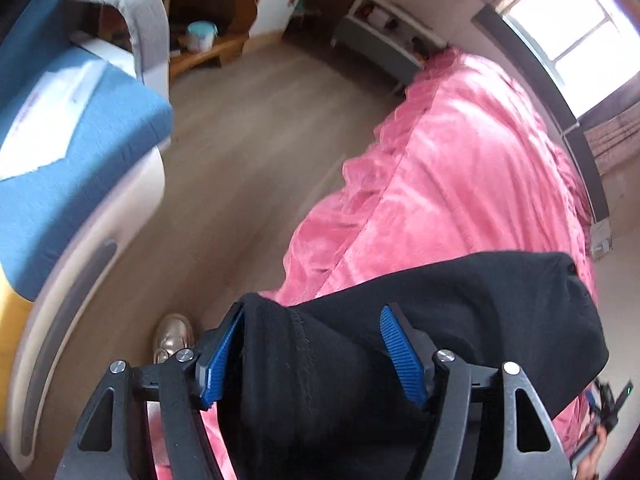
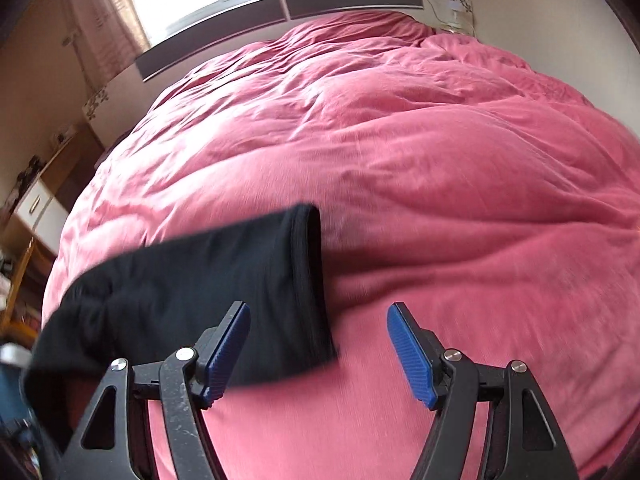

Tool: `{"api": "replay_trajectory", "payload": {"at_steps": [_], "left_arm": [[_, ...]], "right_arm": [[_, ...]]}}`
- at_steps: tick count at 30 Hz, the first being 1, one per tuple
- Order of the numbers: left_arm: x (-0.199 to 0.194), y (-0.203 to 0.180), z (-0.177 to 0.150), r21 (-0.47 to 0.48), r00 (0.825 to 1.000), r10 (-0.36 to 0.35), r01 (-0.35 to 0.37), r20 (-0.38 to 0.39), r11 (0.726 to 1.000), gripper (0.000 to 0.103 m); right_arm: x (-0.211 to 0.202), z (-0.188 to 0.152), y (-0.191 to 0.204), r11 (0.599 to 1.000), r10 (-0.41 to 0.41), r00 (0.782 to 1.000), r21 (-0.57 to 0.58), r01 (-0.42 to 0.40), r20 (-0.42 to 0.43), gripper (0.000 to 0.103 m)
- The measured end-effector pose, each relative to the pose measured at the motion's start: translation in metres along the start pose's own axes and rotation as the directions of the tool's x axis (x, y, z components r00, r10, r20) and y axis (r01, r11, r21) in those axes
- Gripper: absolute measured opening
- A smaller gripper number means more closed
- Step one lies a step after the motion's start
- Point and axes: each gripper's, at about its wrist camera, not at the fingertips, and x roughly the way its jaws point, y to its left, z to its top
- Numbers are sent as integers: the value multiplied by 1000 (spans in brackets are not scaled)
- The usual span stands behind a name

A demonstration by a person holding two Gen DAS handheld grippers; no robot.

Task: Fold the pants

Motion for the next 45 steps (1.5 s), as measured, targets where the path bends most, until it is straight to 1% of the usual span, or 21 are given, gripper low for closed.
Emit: {"api": "replay_trajectory", "payload": {"at_steps": [2, 5, 8, 9, 10, 11, 12, 13, 14, 17, 20, 23, 27, 32, 35, 37, 39, 40, 41, 42, 45], "left_arm": [[15, 1, 2, 14, 999, -14, 15, -44, 1000, 69], [30, 4, -3, 13, 991, -71, 73, -114, 997, 70], [36, 13, -5, -47, 981, -138, 133, -138, 990, 67], [37, 15, -6, -77, 976, -163, 153, -147, 985, 65], [37, 17, -5, -91, 972, -179, 167, -150, 982, 60], [35, 17, -5, -89, 970, -194, 182, -144, 979, 38], [30, 14, -6, -69, 971, -199, 191, -132, 979, 21], [24, 7, -7, -29, 977, -179, 177, -114, 984, 19], [21, 0, -7, 4, 981, -167, 168, -99, 986, 12], [-5, -23, -12, 140, 993, -120, 120, -8, 983, 7], [-30, -37, -14, 198, 989, -134, 119, 66, 973, 5], [-54, -46, -9, 219, 978, -163, 132, 129, 967, 4], [-72, -66, -5, 259, 968, -203, 161, 146, 952, 4], [-64, -108, -13, 356, 970, -216, 165, 109, 920, 3], [-45, -125, -14, 370, 980, -176, 129, 95, 920, 4], [-30, -130, -12, 355, 987, -133, 91, 95, 931, 3], [-22, -128, -8, 316, 987, -129, 93, 94, 944, 4], [-20, -126, -8, 298, 987, -132, 99, 93, 949, 3], [-19, -125, -7, 285, 986, -137, 105, 96, 953, 3], [-20, -124, -8, 284, 986, -137, 104, 98, 953, 4], [-21, -126, -10, 295, 986, -129, 94, 101, 951, 4]], "right_arm": [[14, 12, 1, 1000, 1, 1000, 22, -1, -4, 72], [41, 22, 3, 999, 18, 998, 52, -15, -53, 72], [62, 19, 1, 994, 47, 995, 105, -38, -88, 72], [66, 15, 1, 991, 65, 993, 122, -53, -98, 65], [69, 10, 2, 989, 89, 991, 128, -75, -105, 53], [71, 6, 4, 988, 111, 987, 119, -97, -114, 21], [70, 1, 9, 990, 119, 985, 91, -108, -127, 16], [66, -2, 11, 993, 107, 987, 66, -100, -116, 16], [59, -5, 14, 994, 103, 990, 40, -100, -100, 15], [30, -8, 10, 996, 91, 994, 10, -91, -54, 14], [-8, -8, -2, 999, 26, 999, -24, -26, 24, 13], [-44, -6, -29, 999, -42, 995, -12, 43, 85, 13], [-80, -3, -83, 992, -119, 986, 56, 113, 114, 13], [-93, -16, -153, 971, -171, 984, 177, 159, 56, 13], [-78, -36, -184, 963, -162, 987, 218, 159, -3, 15], [-59, -44, -196, 961, -151, 987, 223, 161, -59, 22], [-55, -48, -202, 957, -128, 990, 253, 139, -58, 35], [-58, -47, -205, 953, -108, 994, 282, 113, -35, 43], [-62, -46, -208, 948, -93, 996, 304, 91, -9, 61], [-67, -43, -209, 945, -82, 996, 320, 70, 25, 68], [-75, -32, -208, 950, -81, 994, 308, 56, 69, 68]]}}
